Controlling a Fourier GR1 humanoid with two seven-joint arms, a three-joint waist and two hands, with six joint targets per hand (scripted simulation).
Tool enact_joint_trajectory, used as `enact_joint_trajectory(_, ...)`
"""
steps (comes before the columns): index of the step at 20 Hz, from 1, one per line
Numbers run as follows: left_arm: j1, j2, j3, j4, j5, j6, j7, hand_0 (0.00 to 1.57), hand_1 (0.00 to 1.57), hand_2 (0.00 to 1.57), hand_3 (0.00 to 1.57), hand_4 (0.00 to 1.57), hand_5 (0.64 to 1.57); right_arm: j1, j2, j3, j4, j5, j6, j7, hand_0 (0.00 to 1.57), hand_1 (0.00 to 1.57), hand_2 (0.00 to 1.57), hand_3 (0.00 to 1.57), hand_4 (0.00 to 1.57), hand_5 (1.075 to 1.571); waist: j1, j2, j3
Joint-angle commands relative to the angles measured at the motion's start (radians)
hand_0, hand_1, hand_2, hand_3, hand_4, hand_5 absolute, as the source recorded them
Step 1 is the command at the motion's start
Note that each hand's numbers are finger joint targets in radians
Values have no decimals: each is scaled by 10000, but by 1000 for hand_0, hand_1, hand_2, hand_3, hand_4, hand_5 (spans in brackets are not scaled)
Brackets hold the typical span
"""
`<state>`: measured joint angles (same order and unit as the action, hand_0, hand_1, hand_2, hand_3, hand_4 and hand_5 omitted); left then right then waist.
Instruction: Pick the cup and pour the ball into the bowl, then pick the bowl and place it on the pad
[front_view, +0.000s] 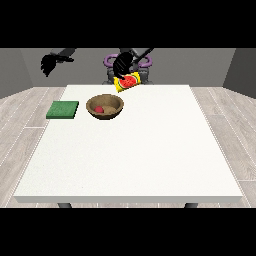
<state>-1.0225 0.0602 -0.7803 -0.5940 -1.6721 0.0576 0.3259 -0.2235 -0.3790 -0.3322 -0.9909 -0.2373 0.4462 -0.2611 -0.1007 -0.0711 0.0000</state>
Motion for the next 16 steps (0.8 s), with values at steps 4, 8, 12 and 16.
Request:
enact_joint_trajectory(4,1127,-80,3980,-1496,3741,2134,925,1301,1301,1571,1571,1571,1190,483,-41,-332,11,-198,-198,91,0,0,0,0,0,1567,770,-114,-109)
enact_joint_trajectory(8,2106,-458,5713,-2490,6046,3652,224,1023,1023,1257,941,1391,1300,453,180,-371,-98,-155,-645,131,0,0,0,0,225,1565,1376,299,-135)
enact_joint_trajectory(12,3377,-589,6540,-3713,9445,4602,-628,0,0,0,0,419,1561,-356,772,5,-453,-58,-1016,137,0,0,0,0,354,1567,1047,1465,-283)
enact_joint_trajectory(16,3972,-597,6766,-5017,12749,4116,-2336,0,0,0,0,0,1556,-708,1458,366,-699,285,-1778,106,0,0,0,0,293,1570,1083,1936,-179)
